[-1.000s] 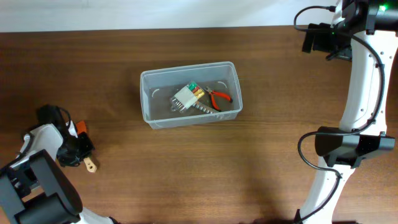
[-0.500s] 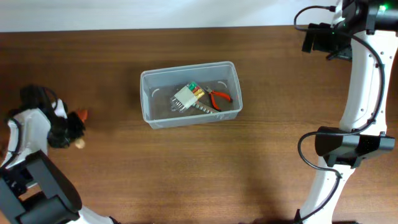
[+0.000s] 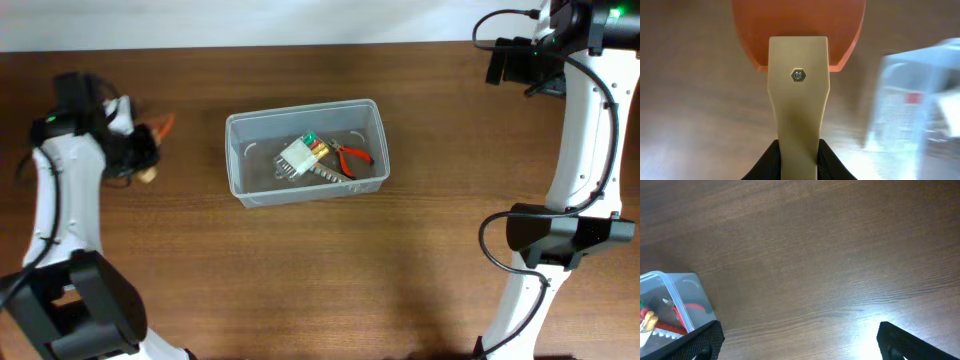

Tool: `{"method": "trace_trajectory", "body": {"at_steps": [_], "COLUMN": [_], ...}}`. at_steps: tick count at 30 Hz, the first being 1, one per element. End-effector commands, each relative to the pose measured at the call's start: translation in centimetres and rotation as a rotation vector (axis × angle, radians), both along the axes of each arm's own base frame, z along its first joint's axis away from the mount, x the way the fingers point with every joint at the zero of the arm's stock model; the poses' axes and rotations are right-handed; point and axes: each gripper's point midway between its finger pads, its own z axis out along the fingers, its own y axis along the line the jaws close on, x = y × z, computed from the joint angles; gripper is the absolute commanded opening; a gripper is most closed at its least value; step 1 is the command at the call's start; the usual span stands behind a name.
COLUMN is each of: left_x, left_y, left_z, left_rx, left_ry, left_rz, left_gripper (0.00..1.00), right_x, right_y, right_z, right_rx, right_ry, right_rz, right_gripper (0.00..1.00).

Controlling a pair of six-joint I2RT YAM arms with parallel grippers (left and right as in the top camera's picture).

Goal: Pack container
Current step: 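Carry the scraper over the container and drop it in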

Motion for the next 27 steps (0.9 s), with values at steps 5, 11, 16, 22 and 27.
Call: {"method": "trace_trajectory", "body": {"at_steps": [5,11,16,22,27], "left_x": [5.0,4.4,2.7,1.8,1.2], "left_y": [-11.1,-20.4,-25.2,-27.3,-27.1], "left_z": [8.4,11.6,11.2,8.6,3.5], "left_rx": [0.027,0.073,0.142,0.143,0.133], "left_ry": [-0.248,-0.366,-0.4,-0.335,-0.172], "left_rz": [-0.328,-0.659,-0.926,-1.023,-1.082], "left_gripper": [0.09,0.09,0.09,0.09,0.1], "right_x": [-0.3,-0.3,-0.3,-0.3,-0.3], "right_y": [-0.1,-0.1,-0.1,-0.1,-0.1], "right_z": [1.0,1.0,1.0,1.0,1.0], "right_rx": [0.005,0.005,0.005,0.005,0.005], "right_ry": [-0.026,-0.026,-0.026,-0.026,-0.026], "right_rz": [-0.011,-0.011,-0.011,-0.011,-0.011], "right_gripper": [0.99,0.99,0.99,0.99,0.99]}}
